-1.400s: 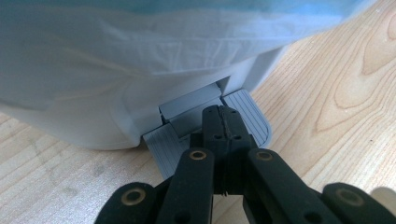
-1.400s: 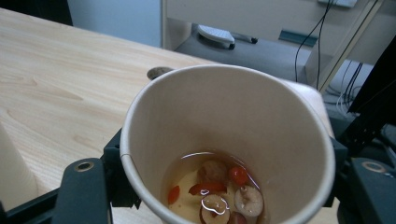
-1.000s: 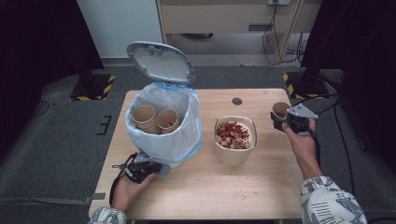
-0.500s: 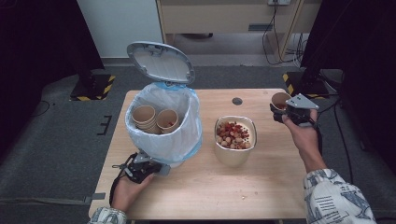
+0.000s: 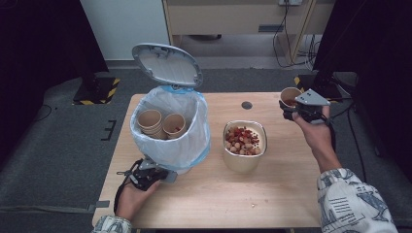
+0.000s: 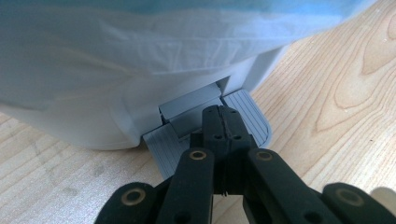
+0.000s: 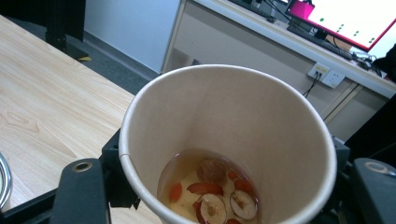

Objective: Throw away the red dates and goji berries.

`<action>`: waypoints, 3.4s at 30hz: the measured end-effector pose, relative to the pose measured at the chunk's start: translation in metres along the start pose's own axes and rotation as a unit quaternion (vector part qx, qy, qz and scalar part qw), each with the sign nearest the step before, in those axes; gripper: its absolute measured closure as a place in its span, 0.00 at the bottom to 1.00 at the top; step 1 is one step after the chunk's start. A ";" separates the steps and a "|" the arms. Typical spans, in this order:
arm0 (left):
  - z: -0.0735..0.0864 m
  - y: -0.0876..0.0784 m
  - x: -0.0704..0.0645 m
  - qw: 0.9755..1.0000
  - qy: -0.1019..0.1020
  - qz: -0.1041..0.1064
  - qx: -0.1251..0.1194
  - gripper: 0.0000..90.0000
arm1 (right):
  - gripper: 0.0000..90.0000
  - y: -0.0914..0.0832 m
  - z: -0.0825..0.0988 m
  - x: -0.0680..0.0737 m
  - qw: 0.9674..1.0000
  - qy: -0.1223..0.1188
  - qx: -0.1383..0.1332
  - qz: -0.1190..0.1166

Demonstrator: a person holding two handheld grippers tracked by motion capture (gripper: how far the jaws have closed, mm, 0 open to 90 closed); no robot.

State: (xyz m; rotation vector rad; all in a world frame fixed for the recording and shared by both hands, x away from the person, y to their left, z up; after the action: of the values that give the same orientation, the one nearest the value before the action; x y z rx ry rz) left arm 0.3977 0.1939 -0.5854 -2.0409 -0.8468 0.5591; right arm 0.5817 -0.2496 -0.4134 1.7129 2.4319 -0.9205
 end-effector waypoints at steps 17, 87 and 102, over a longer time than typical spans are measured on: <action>0.000 0.000 0.000 1.000 0.000 0.000 0.000 1.00 | 0.33 -0.002 -0.029 0.008 0.998 -0.055 -0.027 0.001; 0.000 0.000 0.000 1.000 -0.002 0.002 -0.001 1.00 | 0.32 -0.031 -0.096 0.061 0.958 -0.267 -0.103 -0.002; 0.000 0.000 0.000 1.000 -0.003 0.002 -0.001 1.00 | 0.32 -0.047 -0.106 0.058 0.945 -0.310 -0.102 0.019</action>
State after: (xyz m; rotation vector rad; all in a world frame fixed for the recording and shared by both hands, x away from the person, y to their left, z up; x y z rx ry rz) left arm 0.3978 0.1939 -0.5855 -2.0430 -0.8472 0.5663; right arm 0.5504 -0.1599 -0.3253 1.1633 1.9835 -0.9742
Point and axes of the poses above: each handheld gripper's, and its own axes: y roughly forward along the jaws, z roughly out of its underside, x roughly to its left, the point moved 10 cm from there along y, roughly forward along the jaws, and after that the axes turned 10 degrees about x, right-handed, at the moved point
